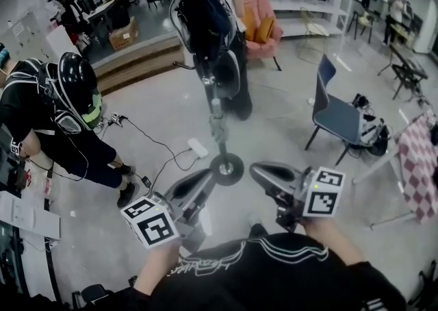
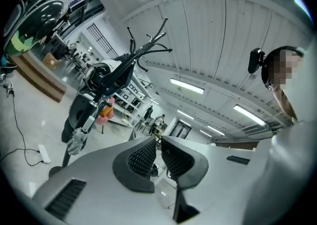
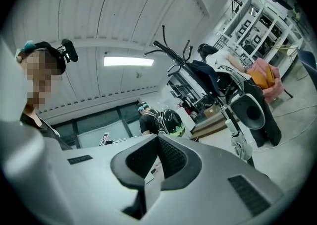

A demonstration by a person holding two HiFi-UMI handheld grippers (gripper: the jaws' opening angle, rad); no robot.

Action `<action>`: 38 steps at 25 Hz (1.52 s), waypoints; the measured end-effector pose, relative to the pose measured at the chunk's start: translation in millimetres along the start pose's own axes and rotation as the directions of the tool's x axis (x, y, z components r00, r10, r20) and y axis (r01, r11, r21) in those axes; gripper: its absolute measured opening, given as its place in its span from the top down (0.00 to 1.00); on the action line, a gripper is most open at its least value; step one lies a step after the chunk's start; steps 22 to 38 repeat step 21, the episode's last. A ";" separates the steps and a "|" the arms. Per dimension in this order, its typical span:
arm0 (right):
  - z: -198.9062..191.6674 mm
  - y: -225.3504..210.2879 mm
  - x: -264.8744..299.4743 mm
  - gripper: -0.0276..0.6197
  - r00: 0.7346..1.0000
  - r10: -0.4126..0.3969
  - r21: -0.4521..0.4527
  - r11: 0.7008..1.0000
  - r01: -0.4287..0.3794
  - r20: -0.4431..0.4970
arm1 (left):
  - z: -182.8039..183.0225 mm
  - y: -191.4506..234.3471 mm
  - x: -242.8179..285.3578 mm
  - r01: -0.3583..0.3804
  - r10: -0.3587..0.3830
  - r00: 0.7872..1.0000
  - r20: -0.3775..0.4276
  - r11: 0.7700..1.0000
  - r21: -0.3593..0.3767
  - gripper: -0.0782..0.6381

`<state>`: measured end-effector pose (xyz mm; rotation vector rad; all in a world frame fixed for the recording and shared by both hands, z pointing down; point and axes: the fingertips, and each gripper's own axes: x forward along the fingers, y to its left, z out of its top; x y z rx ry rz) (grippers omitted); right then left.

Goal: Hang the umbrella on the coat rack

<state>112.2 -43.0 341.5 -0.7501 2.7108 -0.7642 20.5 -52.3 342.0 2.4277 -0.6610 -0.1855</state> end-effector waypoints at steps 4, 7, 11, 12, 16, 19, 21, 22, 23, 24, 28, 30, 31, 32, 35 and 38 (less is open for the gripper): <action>-4.6 15.9 -8.1 0.94 1.000 -0.010 -0.011 1.000 0.010 0.014 | -3.5 -15.5 -7.6 0.018 -0.018 1.000 -0.011 1.000 0.018 0.85; -6.4 23.8 -14.5 0.94 1.000 -0.017 -0.009 1.000 0.017 0.025 | -7.2 -24.0 -10.9 0.030 -0.029 0.999 -0.018 0.999 0.024 0.85; -10.0 29.5 -20.2 0.94 0.999 -0.030 0.011 0.999 0.030 0.043 | -13.4 -27.2 -15.2 0.041 -0.040 0.999 -0.028 0.999 0.013 0.85; -11.6 29.7 -20.8 0.94 0.998 -0.039 0.008 0.999 0.039 0.041 | -14.2 -27.4 -16.0 0.043 -0.043 0.999 -0.030 0.999 0.009 0.85; -16.0 32.0 -22.6 0.94 0.998 -0.053 0.005 0.999 0.053 0.036 | -16.6 -29.4 -17.0 0.055 -0.055 0.998 -0.039 0.998 0.000 0.85; -17.7 34.1 -22.7 0.94 0.998 -0.051 0.004 0.999 0.051 0.036 | -17.7 -30.2 -17.2 0.059 -0.058 0.997 -0.041 0.998 0.003 0.85; -19.7 35.2 -23.1 0.94 0.998 -0.049 0.005 0.999 0.049 0.037 | -18.9 -30.5 -17.5 0.060 -0.060 0.997 -0.043 0.998 0.004 0.85; -19.7 35.2 -23.1 0.94 0.998 -0.049 0.005 0.999 0.049 0.037 | -18.9 -30.5 -17.5 0.060 -0.060 0.997 -0.043 0.998 0.004 0.85; -19.7 35.2 -23.1 0.94 0.998 -0.049 0.005 0.999 0.049 0.037 | -18.9 -30.5 -17.5 0.060 -0.060 0.997 -0.043 0.998 0.004 0.85; -19.7 35.2 -23.1 0.94 0.998 -0.049 0.005 0.999 0.049 0.037 | -18.9 -30.5 -17.5 0.060 -0.060 0.997 -0.043 0.998 0.004 0.85; -19.7 35.2 -23.1 0.94 0.998 -0.049 0.005 0.999 0.049 0.037 | -18.9 -30.5 -17.5 0.060 -0.060 0.997 -0.043 0.998 0.004 0.85; -19.7 35.2 -23.1 0.94 0.998 -0.049 0.005 0.999 0.049 0.037 | -18.9 -30.5 -17.5 0.060 -0.060 0.997 -0.043 0.998 0.004 0.85; -19.7 35.2 -23.1 0.94 0.998 -0.049 0.005 0.999 0.049 0.037 | -18.9 -30.5 -17.5 0.060 -0.060 0.997 -0.043 0.998 0.004 0.85; -19.7 35.2 -23.1 0.94 0.998 -0.049 0.005 0.999 0.049 0.037 | -18.9 -30.5 -17.5 0.060 -0.060 0.997 -0.043 0.998 0.004 0.85; -19.7 35.2 -23.1 0.94 0.998 -0.049 0.005 0.999 0.049 0.037 | -18.9 -30.5 -17.5 0.060 -0.060 0.997 -0.043 0.998 0.004 0.85; -19.7 35.2 -23.1 0.94 0.998 -0.049 0.005 0.999 0.049 0.037 | -18.9 -30.5 -17.5 0.060 -0.060 0.997 -0.043 0.998 0.004 0.85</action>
